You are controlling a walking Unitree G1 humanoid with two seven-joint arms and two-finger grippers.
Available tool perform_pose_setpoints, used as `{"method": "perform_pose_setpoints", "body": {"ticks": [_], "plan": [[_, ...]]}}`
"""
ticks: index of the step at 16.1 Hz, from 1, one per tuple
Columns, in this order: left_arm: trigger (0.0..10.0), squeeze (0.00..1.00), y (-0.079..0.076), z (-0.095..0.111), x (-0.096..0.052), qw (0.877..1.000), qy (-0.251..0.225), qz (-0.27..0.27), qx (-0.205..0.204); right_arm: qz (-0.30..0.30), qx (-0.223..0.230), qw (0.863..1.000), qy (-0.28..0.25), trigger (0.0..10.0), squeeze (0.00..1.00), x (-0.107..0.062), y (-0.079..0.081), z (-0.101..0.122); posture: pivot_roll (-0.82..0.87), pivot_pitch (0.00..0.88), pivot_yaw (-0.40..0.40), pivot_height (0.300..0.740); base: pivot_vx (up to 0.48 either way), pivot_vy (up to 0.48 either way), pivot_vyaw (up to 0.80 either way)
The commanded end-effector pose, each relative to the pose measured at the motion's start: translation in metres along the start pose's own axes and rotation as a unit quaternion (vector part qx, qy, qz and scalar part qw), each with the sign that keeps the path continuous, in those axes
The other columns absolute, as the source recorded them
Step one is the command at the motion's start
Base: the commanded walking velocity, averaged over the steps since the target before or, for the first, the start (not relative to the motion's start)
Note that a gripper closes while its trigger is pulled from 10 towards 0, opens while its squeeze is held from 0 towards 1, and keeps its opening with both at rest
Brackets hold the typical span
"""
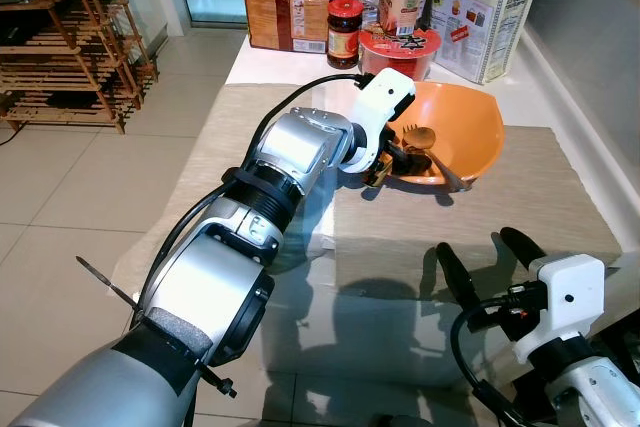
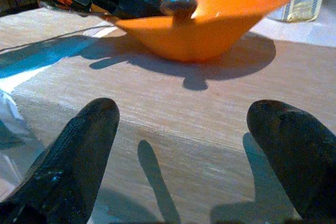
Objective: Setting the table
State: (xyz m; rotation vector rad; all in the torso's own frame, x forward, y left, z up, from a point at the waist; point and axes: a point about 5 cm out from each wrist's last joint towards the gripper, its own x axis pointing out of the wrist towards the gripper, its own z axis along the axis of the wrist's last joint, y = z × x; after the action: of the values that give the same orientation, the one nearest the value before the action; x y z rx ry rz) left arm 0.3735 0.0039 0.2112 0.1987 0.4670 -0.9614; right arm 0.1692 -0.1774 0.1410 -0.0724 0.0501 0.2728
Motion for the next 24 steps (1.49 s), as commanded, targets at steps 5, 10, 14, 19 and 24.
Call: {"method": "perform_pose_setpoints", "body": {"ticks": [5,10,14,19,24], "plan": [[0.0,0.0,0.004,0.003,-0.001,1.0,-0.003,0.013,-0.003,-0.001,0.004,1.0,0.01,10.0,0.0,0.003,0.001,-0.007,-0.16,0.003,0.05,0.74,0.0,0.0,0.0],[0.0,0.0,0.01,0.013,-0.004,0.999,-0.033,0.039,0.017,-0.002,0.006,1.0,0.012,10.0,0.0,0.009,0.002,-0.009,-0.16,0.005,0.05,0.74,0.0,0.0,0.0],[0.0,0.0,0.01,0.019,-0.006,0.998,-0.049,0.042,0.02,0.002,0.007,1.0,0.01,10.0,0.0,0.011,0.003,-0.008,-0.15,0.004,0.047,0.74,0.0,0.0,0.0],[0.0,0.0,0.011,0.023,-0.007,0.996,-0.06,0.051,0.045,0.01,0.01,1.0,0.007,10.0,0.0,0.009,0.007,-0.006,-0.15,0.002,0.048,0.74,0.0,0.0,0.0],[10.0,0.0,0.017,0.018,-0.007,0.994,-0.049,0.078,0.059,0.022,0.008,1.0,0.0,10.0,0.0,0.0,0.007,0.003,-0.15,0.009,0.053,0.74,0.0,0.0,0.0]]}}
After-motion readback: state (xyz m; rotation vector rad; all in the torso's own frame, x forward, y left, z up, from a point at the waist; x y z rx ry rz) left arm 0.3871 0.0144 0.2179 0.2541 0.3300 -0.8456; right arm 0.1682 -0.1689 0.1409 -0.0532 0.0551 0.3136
